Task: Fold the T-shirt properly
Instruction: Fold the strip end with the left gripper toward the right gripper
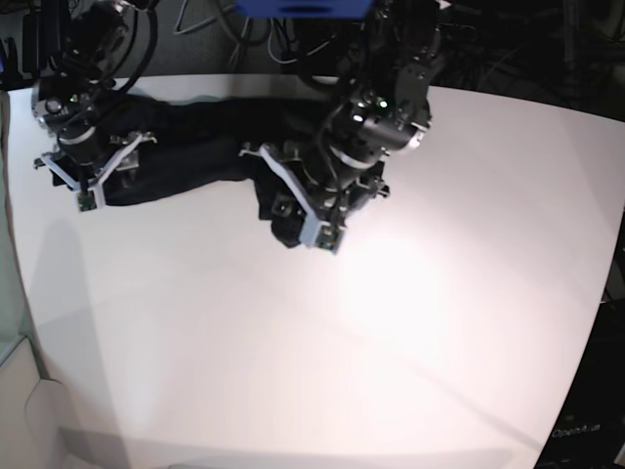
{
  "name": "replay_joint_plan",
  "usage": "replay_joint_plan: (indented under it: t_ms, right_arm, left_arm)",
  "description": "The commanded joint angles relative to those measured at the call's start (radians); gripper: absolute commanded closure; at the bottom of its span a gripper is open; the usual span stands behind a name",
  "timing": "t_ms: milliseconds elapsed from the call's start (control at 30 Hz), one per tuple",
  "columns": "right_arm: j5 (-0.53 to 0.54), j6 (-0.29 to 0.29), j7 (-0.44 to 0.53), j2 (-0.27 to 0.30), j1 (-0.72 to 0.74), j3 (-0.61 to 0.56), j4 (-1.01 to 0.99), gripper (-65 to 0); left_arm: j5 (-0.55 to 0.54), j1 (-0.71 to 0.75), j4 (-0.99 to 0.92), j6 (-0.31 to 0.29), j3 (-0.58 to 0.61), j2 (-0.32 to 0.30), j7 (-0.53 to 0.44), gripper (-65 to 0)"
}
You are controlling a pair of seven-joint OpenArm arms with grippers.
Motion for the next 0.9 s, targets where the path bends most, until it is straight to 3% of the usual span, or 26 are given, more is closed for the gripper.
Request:
replay_joint_plan:
  t_ms: [0,133,433,867]
  right_arm:
    - [0.011,-0.004,0.021,0.006,0.006,0.001,0.016,-38.8]
    - [0.011,-0.004,0.021,0.008,0.006,0.001,0.016,-38.8]
    - [0.011,-0.004,0.021,0.008,0.006,0.001,0.016,-38.8]
    - [0.011,-0.004,0.021,0.008,0.005,0.001,0.016,-38.8]
  left_arm:
    - [-0.011,-0.021,0.016,0.001,0.025,0.01,-0.016,0.0]
    - [-0.011,-0.03,-0.033,0.053,0.096,0.01,-0.023,0.0]
    - [-0.013,-0.03,-0.127,0.055,0.143,0.01,-0.026,0.0]
    - [-0.192,-0.121,-0.224,0.053,0.165,0.01,-0.026,0.0]
